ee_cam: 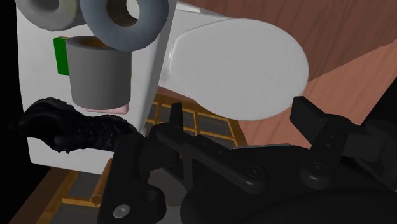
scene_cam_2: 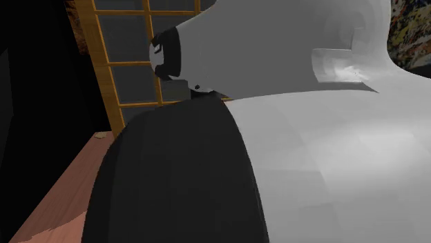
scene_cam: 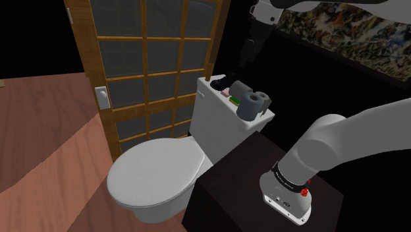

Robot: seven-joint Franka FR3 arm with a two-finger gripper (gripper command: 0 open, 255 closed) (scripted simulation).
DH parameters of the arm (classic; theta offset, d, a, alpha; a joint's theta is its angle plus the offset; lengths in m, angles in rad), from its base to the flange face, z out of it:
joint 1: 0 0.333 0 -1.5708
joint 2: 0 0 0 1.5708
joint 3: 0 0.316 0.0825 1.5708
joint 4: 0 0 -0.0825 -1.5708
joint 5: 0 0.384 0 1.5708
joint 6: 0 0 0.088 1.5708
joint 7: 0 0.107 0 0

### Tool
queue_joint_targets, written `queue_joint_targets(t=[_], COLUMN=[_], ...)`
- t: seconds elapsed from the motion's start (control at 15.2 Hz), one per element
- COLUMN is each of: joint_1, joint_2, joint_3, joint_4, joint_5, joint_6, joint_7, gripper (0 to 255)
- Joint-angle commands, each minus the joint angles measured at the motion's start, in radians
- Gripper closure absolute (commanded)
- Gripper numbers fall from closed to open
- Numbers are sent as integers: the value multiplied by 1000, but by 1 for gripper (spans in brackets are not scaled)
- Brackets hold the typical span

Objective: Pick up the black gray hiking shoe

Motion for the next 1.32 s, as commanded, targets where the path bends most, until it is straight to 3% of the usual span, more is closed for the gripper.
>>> queue_joint_targets(t=[0.0, 0.59, 1.25], joint_1=[-8, -36, -115], joint_2=[64, 386, 796], joint_3=[-35, -166, -237], joint_4=[23, 201, 523], joint_5=[-7, 22, 143], joint_6=[29, 114, 112], joint_7=[-44, -236, -448], gripper=[0, 0, 0])
